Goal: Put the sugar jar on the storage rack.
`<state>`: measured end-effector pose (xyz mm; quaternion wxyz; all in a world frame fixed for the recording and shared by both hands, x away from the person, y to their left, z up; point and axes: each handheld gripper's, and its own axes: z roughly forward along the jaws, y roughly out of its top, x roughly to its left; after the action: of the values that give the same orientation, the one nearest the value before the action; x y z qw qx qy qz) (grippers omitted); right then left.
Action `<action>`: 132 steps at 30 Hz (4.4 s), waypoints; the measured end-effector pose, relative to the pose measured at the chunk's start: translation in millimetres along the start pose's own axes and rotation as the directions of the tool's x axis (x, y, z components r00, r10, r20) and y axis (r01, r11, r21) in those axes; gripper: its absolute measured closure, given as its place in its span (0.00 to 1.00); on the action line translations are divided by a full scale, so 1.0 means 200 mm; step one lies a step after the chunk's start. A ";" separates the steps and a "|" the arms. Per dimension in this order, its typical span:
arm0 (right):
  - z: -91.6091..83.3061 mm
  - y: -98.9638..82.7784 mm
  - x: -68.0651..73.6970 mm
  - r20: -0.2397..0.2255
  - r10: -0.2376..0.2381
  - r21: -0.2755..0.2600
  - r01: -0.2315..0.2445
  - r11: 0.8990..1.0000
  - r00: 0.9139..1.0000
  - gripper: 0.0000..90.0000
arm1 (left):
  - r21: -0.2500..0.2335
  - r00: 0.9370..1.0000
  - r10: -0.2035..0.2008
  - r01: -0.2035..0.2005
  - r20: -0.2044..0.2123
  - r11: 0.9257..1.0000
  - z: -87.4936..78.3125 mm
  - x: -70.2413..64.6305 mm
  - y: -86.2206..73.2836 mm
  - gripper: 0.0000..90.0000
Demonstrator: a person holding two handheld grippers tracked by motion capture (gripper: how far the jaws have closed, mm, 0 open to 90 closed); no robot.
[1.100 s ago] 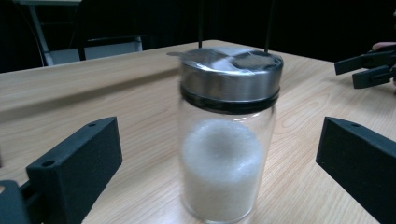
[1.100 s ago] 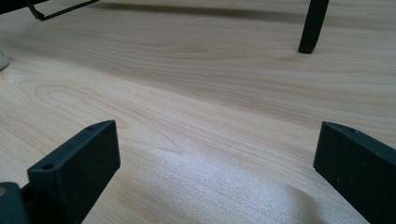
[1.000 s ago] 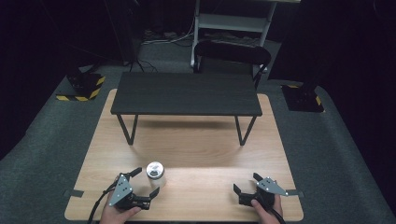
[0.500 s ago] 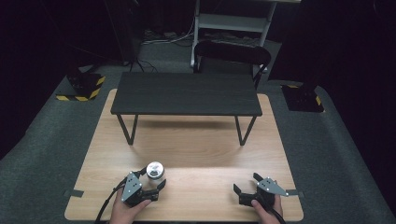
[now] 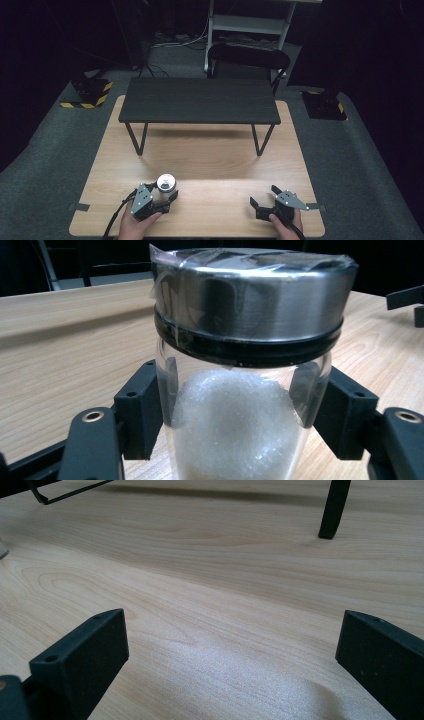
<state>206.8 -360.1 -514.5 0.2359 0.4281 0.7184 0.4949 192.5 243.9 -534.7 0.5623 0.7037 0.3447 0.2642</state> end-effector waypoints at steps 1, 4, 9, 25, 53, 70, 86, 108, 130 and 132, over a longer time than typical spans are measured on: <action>0.00 0.00 0.00 0.000 0.000 0.000 0.000 1.000 1.000 0.00 | 0.000 1.000 0.000 0.000 0.000 1.000 0.00 0.00 0.00 0.34; 0.00 0.00 0.00 0.001 0.001 -0.003 -0.001 1.000 1.000 0.00 | -0.034 0.999 -0.035 0.035 0.000 0.999 0.00 -0.01 0.02 0.34; 0.00 0.00 0.00 0.002 0.002 -0.004 -0.002 1.000 1.000 0.00 | -0.060 0.999 -0.049 0.049 -0.002 0.997 0.00 -0.03 0.09 0.34; 0.00 -0.01 0.00 -0.003 0.003 -0.007 -0.003 1.000 1.000 0.00 | -0.076 0.997 -0.047 0.042 -0.059 0.996 0.03 -0.04 0.52 0.34; -0.01 -0.01 -0.01 -0.018 -0.005 -0.014 0.005 1.000 1.000 0.00 | -0.103 0.985 0.008 -0.026 -0.171 0.994 0.38 0.05 1.15 0.34; -0.01 -0.02 -0.03 -0.036 -0.012 -0.023 0.012 1.000 0.999 0.00 | -0.082 0.970 -0.019 -0.001 -0.241 0.997 0.70 0.11 1.23 0.34; -0.01 -0.02 -0.03 -0.040 -0.018 -0.025 0.017 1.000 0.999 0.00 | -0.097 0.971 -0.043 0.020 -0.235 0.995 0.75 0.13 1.16 0.34; -0.01 -0.02 -0.02 -0.033 -0.017 -0.025 0.016 1.000 0.999 0.00 | -0.156 0.985 -0.049 0.024 -0.163 0.988 0.56 0.11 1.05 0.01; -0.01 -0.02 -0.02 -0.027 -0.021 -0.018 0.021 1.000 0.999 0.00 | -0.213 0.994 -0.003 -0.021 -0.113 0.977 0.14 0.05 0.60 0.00; -0.01 -0.02 -0.01 -0.027 -0.021 -0.018 0.021 1.000 0.999 0.00 | -0.206 0.994 0.000 -0.022 -0.110 0.978 0.11 0.04 0.56 0.00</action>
<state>205.4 -364.2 -517.2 0.2351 0.4117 0.7216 0.5045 235.7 222.2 -431.8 0.6113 0.6277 0.3418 0.3399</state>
